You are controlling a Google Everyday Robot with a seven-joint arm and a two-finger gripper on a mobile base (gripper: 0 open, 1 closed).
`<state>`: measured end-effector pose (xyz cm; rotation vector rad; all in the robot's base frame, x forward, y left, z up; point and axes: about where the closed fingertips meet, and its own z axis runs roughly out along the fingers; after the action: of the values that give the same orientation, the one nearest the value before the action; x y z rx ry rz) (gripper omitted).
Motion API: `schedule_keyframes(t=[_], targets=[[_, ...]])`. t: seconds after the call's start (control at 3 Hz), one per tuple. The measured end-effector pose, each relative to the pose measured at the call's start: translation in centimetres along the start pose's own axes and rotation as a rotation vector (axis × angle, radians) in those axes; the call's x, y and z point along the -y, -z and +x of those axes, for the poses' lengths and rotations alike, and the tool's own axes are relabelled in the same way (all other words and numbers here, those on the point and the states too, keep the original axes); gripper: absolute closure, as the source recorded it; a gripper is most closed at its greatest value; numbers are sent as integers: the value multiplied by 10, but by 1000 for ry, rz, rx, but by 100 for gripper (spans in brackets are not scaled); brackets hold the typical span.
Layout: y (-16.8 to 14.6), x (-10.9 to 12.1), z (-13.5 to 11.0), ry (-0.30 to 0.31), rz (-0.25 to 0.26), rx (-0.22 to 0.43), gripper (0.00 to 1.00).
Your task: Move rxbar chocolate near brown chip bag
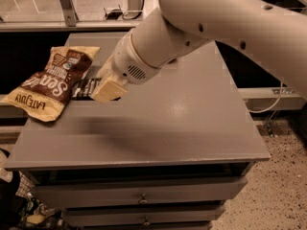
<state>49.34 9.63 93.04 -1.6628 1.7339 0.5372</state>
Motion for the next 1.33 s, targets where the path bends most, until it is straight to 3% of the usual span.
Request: schedule_keyframes(t=[0.33, 1.0, 1.33], targets=[[-17, -3, -19, 34, -10, 28, 100], [-47, 13, -28, 28, 12, 81, 97], [-46, 10, -31, 35, 10, 78, 65]])
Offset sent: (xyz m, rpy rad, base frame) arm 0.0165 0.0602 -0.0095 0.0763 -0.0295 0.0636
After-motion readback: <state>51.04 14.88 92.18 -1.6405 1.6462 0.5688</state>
